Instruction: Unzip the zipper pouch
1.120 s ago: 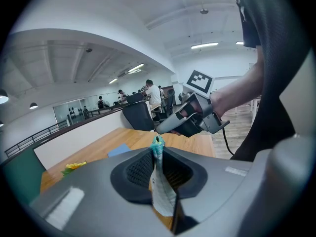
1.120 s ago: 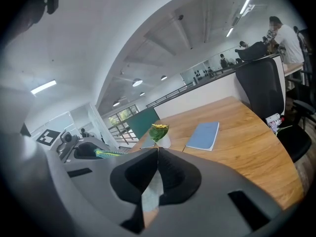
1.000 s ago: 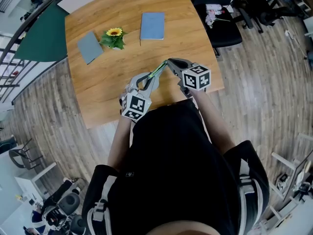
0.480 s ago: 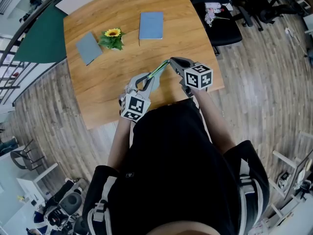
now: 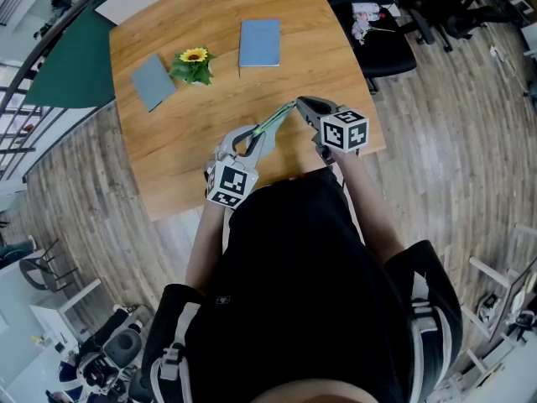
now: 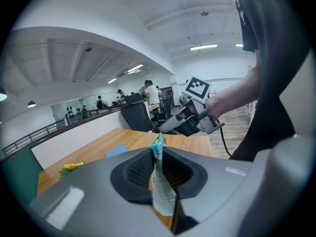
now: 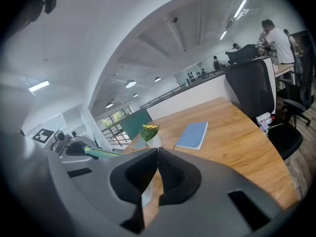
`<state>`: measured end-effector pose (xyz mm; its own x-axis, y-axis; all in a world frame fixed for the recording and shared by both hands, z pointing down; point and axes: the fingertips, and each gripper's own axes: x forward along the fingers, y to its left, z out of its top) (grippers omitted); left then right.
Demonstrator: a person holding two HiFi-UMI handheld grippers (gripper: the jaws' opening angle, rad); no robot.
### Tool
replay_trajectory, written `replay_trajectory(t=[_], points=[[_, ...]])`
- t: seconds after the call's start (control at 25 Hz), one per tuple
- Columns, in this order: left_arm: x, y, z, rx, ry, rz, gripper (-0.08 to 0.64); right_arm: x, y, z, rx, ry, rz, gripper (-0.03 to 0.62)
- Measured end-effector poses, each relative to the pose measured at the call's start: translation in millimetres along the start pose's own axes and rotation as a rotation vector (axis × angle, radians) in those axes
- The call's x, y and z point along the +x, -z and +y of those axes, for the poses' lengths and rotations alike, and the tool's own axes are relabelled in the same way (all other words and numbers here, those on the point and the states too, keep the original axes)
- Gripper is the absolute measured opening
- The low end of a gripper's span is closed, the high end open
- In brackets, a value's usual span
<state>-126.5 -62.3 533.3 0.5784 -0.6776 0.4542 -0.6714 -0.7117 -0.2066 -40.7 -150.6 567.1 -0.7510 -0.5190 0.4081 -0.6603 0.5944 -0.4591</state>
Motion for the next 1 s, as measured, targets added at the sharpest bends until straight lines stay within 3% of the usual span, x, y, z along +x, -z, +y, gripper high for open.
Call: replay_trajectory(t=[1.0], points=[[-6, 1, -10, 0.005, 0.028, -0.019, 0.041, -12, 9, -15, 0.030, 0.042, -0.018, 0.008]])
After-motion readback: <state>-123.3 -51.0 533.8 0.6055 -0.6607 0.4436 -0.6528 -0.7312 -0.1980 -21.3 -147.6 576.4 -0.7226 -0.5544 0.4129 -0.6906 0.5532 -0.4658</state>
